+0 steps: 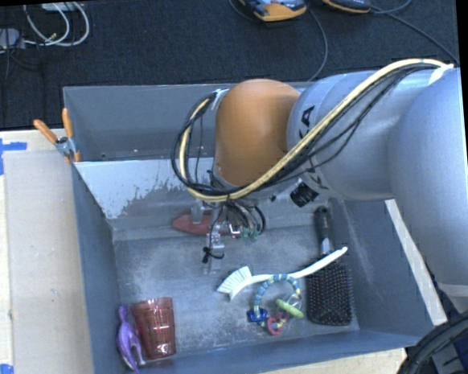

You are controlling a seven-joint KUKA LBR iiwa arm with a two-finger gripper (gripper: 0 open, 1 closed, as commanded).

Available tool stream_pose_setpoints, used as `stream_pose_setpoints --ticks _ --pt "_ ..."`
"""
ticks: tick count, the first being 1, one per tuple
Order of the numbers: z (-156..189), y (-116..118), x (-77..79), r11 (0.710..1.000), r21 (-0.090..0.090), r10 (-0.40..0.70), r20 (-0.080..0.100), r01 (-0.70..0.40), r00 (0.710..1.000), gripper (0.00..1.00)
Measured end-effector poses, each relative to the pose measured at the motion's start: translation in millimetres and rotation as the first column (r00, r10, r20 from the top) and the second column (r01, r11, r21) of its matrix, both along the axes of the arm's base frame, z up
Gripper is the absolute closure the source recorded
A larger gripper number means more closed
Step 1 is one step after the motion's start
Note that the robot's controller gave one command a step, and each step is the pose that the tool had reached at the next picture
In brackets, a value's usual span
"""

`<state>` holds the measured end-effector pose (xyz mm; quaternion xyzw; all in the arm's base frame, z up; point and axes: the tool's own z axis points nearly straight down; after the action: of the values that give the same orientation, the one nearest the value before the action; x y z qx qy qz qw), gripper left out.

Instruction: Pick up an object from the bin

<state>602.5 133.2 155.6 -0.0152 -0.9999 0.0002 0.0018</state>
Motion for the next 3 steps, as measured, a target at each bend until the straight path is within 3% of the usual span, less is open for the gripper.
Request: stream_pose_setpoints --ticks 1,2,3 --pt "-25.9 -6.6 -5.9 0.996 0.000 -0.089 0.001 0.089 0.996 0.00" --pt "-55.6 -37.5 -26.0 1.000 0.002 -0.010 0.004 0.009 1.000 0.00" --pt "-65.4 -57.4 -50.4 0.998 -0.001 -0.064 -0.006 0.064 0.998 0.00"
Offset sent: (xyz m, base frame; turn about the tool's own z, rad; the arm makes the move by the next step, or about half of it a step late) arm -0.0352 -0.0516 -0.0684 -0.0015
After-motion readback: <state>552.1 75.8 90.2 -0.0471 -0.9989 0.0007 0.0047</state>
